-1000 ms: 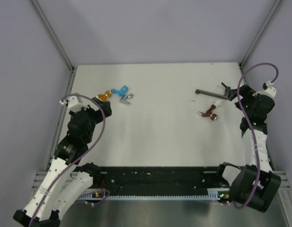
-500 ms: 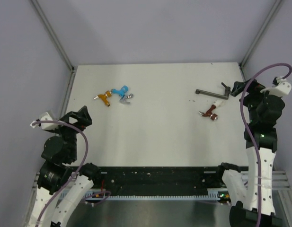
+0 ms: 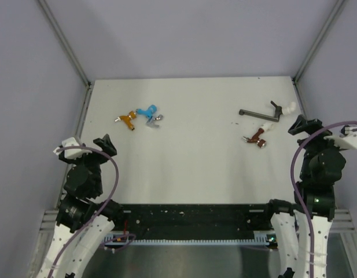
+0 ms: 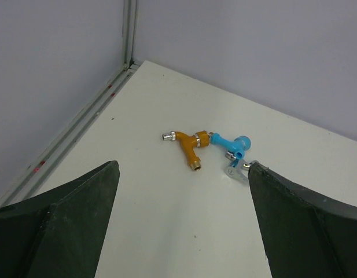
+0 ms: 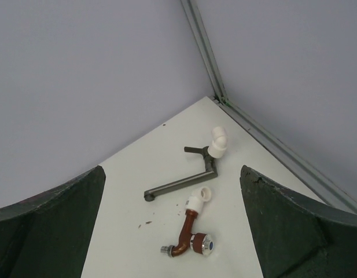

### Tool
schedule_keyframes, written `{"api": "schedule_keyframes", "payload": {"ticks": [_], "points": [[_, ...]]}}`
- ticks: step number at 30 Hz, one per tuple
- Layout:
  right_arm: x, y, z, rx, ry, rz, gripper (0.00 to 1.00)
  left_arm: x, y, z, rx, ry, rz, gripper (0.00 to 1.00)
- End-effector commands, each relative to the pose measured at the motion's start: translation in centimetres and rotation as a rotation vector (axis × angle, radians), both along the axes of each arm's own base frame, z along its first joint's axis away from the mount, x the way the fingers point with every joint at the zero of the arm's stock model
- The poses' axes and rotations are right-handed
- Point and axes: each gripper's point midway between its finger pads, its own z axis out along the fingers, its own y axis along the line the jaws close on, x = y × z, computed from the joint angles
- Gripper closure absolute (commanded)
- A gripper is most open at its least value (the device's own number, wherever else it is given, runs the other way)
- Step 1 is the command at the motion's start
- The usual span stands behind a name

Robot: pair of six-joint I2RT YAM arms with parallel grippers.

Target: Install the water faucets

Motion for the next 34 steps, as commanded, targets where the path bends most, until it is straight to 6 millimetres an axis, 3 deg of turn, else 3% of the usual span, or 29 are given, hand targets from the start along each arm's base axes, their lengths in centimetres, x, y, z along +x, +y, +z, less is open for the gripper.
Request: {"api": "schedule_keyframes", "payload": {"ticks": [1, 5, 11, 23, 29, 34], "points": [[-2.1, -0.3, 1.5, -0.059, -0.076, -0.047, 0.01, -0.2, 1.3, 1.9, 0.002, -0.085, 0.064, 0.01], [-3.6, -0.5, 1.4, -0.113, -0.137, -0.071, 0.01, -0.1, 1.6, 1.8, -0.015, -0.092, 0.085, 0.01], [-3.2, -0.4, 0.5, -0.121, -0.175, -0.067, 0.01, -0.7, 2.7, 1.9, -0.045, -0.115, 0.139, 0.01], [-3.3, -0.2, -0.1, -0.157, -0.185, -0.058, 0.01, -4.1, 6.1, 2.9, -0.139, -0.27, 0.297, 0.01], [-3.4, -0.4, 0.0, -0.159, -0.184, -0.069, 0.01, -4.1, 5.8, 3.5, -0.14, -0.31, 0.271, 0.01], [-2.0, 0.4, -0.4, -0.149, -0.171, -0.018, 0.01, -4.2, 5.9, 3.5, -0.144, -0.311, 0.277, 0.01]]}}
